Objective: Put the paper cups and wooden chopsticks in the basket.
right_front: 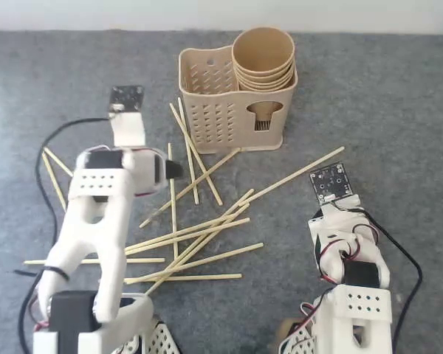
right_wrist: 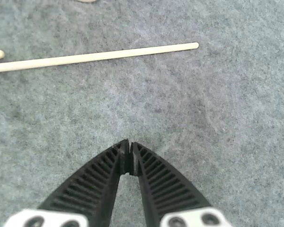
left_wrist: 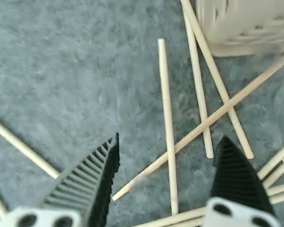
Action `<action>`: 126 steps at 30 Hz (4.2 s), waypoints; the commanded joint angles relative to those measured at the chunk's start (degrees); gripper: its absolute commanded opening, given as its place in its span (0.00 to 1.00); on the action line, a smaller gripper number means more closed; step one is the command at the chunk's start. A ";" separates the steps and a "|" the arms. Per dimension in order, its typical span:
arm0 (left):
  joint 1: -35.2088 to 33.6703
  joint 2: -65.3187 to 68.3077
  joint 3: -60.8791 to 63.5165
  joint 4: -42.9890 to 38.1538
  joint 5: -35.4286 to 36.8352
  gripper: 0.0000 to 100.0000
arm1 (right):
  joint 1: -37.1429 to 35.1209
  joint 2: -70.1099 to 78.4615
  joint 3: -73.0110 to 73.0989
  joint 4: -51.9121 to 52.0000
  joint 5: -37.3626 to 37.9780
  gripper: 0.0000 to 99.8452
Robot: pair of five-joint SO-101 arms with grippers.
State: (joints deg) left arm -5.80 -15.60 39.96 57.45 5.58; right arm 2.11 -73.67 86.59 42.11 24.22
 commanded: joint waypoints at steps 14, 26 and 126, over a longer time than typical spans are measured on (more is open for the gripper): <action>2.81 20.66 -8.84 -7.21 0.62 0.23 | -0.13 -1.10 -0.35 -1.36 0.53 0.01; 7.03 20.84 -8.57 -7.56 0.26 0.02 | -0.13 -1.10 -0.35 -1.36 0.53 0.01; -47.82 -38.51 -10.24 4.40 -3.43 0.30 | -25.63 -0.48 -19.96 19.65 0.79 0.09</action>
State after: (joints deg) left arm -47.38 -52.70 27.12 64.40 3.65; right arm -17.67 -73.67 72.35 60.31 24.66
